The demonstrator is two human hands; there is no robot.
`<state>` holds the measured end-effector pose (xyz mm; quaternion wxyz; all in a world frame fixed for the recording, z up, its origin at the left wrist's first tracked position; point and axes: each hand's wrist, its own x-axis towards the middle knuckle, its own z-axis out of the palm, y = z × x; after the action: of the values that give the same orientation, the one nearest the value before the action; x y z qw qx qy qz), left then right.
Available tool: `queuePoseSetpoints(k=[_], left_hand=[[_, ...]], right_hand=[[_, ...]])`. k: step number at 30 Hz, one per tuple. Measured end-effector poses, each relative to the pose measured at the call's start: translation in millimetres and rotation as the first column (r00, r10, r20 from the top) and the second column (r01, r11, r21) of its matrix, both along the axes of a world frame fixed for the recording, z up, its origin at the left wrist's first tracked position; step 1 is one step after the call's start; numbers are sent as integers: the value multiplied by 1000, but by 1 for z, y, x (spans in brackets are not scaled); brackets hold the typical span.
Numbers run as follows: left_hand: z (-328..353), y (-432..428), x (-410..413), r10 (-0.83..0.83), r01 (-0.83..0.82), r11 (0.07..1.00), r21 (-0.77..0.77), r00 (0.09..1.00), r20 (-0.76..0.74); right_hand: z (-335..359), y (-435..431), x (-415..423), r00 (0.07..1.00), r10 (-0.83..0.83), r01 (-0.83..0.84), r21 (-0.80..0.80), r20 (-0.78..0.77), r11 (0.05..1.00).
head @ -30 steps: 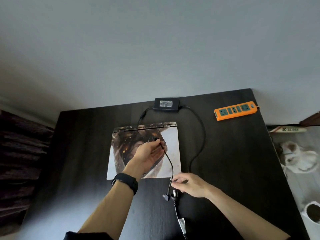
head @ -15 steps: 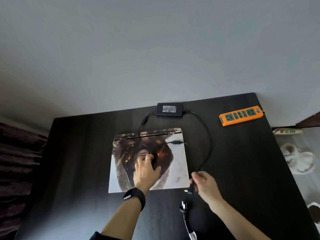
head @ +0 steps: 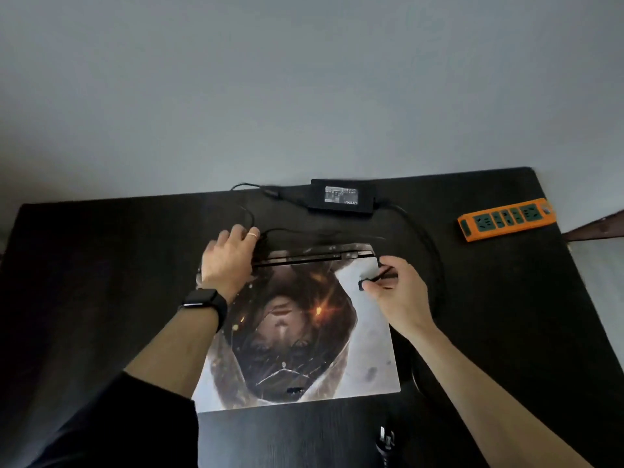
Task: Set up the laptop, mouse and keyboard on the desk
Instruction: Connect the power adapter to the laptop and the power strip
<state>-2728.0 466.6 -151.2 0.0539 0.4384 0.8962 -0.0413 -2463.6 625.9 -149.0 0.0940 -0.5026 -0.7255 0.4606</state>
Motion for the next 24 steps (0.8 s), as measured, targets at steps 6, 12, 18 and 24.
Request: queuePoseSetpoints(k=[6,12,18,24], left_hand=[[-35,4,-54,106,-104,994,29,992,-73],[-56,-9,-67,44,-45,978,206,999,10],[-50,-21,-79,277,-277,956,95,961,11],[-45,-14,-25,417,-426,894,138,905,90]], right_hand=[[-29,22,-51,999,-32,37,138,-40,990],[-35,32,-61,999,39,-43,253,24,967],[-53,20,-48,892,229,-434,603,388,670],[-59,13,-41,821,302,-553,544,484,631]])
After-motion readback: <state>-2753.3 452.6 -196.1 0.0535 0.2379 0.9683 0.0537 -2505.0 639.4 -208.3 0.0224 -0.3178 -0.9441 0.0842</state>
